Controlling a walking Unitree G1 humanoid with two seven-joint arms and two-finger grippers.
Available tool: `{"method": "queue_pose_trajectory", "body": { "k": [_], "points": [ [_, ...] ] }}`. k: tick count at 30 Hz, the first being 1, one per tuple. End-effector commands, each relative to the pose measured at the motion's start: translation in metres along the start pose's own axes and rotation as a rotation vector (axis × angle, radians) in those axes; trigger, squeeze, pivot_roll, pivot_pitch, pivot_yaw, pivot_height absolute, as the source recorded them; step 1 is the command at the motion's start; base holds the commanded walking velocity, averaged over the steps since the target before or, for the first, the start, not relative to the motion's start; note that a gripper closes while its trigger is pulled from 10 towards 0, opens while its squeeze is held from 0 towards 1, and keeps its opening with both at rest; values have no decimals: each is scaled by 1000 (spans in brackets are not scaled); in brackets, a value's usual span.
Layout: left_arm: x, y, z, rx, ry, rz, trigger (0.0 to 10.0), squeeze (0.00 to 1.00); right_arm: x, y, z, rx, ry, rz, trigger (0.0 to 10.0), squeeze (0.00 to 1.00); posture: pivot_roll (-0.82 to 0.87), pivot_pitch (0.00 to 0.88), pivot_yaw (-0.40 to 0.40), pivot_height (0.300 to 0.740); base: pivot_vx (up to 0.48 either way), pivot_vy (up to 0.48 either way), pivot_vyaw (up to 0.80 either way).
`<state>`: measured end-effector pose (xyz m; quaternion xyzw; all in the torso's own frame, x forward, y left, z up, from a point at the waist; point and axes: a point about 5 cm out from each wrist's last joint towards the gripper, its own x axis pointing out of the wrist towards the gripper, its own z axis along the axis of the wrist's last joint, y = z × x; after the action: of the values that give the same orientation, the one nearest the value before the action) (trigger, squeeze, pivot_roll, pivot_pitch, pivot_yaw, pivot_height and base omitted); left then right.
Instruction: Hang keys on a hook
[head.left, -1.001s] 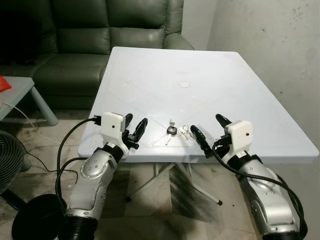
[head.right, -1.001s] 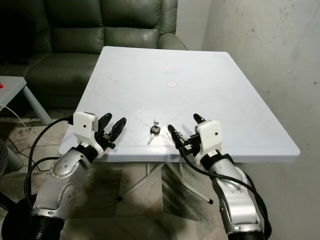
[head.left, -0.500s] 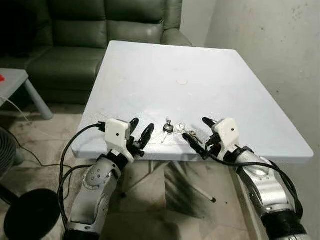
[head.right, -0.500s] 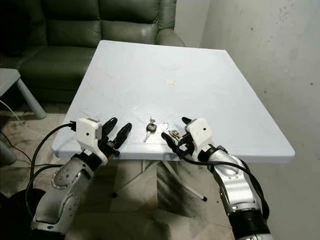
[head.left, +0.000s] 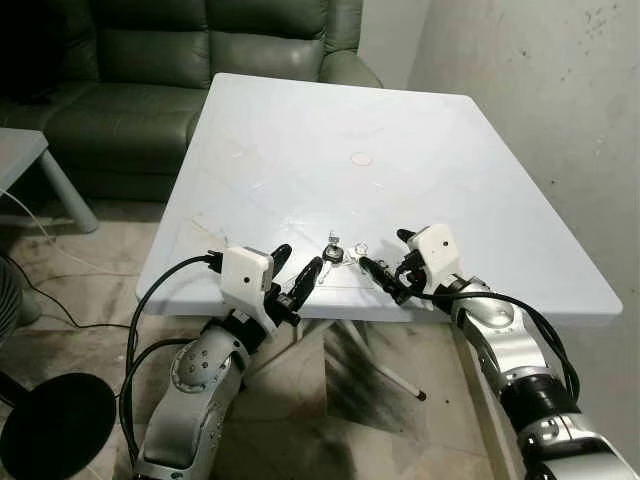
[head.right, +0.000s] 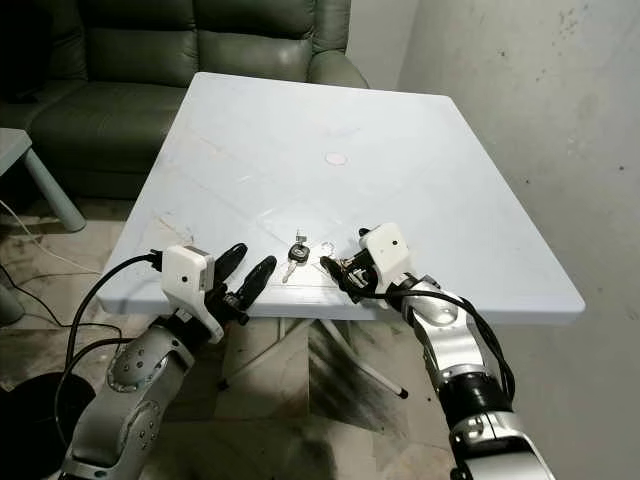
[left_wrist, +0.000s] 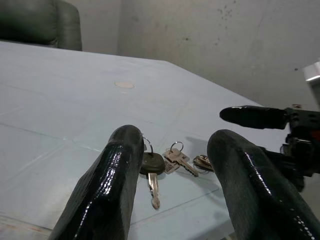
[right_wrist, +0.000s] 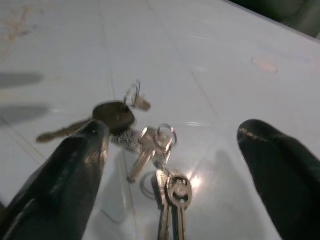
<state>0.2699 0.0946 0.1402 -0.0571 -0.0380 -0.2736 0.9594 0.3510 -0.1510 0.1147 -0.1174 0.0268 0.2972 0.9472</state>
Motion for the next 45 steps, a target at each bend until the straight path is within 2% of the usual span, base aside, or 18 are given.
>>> {"method": "queue_pose_trajectory", "body": {
  "k": [1,11,19,29,38,39,40,42,43,45],
  "points": [
    [-1,-5,3,9,-7,-12,10000,0,1,-3,1,-2,-4,-4,10000,0,-45,75,-121,724,0,0,0],
    [-8,-12,3,-4,-5,-12,10000,0,5,-2,-2,-5,5,13,10000,0,-24,97,-141,724,0,0,0],
    [-12,-11,4,-4,1,4,10000,0,9,0,0,1,-7,27,10000,0,-8,114,-145,724,0,0,0],
    [-21,-13,4,-7,21,27,10000,0,18,0,12,14,-54,12,10000,0,-13,191,-146,724,0,0,0],
    [-25,-19,4,-22,42,21,10000,0,19,-5,18,18,-79,-11,10000,0,-29,249,-131,724,0,0,0],
    [-25,-19,4,-23,46,19,10000,0,18,-6,18,18,-80,-13,7765,0,-31,253,-127,724,0,0,0],
    [-26,-20,3,-23,53,17,10000,0,17,-9,18,19,-79,-19,4039,0,-31,258,-122,724,0,0,0],
    [-26,-20,4,-24,55,15,10000,0,15,-13,19,15,-82,-24,4039,0,-31,258,-122,724,0,0,0],
    [-26,-18,4,-22,57,15,10000,0,12,-17,20,8,-92,-5,275,0,-32,262,-119,724,0,0,0],
    [-26,-17,5,-20,59,16,10000,0,10,-19,21,1,-96,7,275,0,-33,263,-118,724,0,0,0]
  ]
}}
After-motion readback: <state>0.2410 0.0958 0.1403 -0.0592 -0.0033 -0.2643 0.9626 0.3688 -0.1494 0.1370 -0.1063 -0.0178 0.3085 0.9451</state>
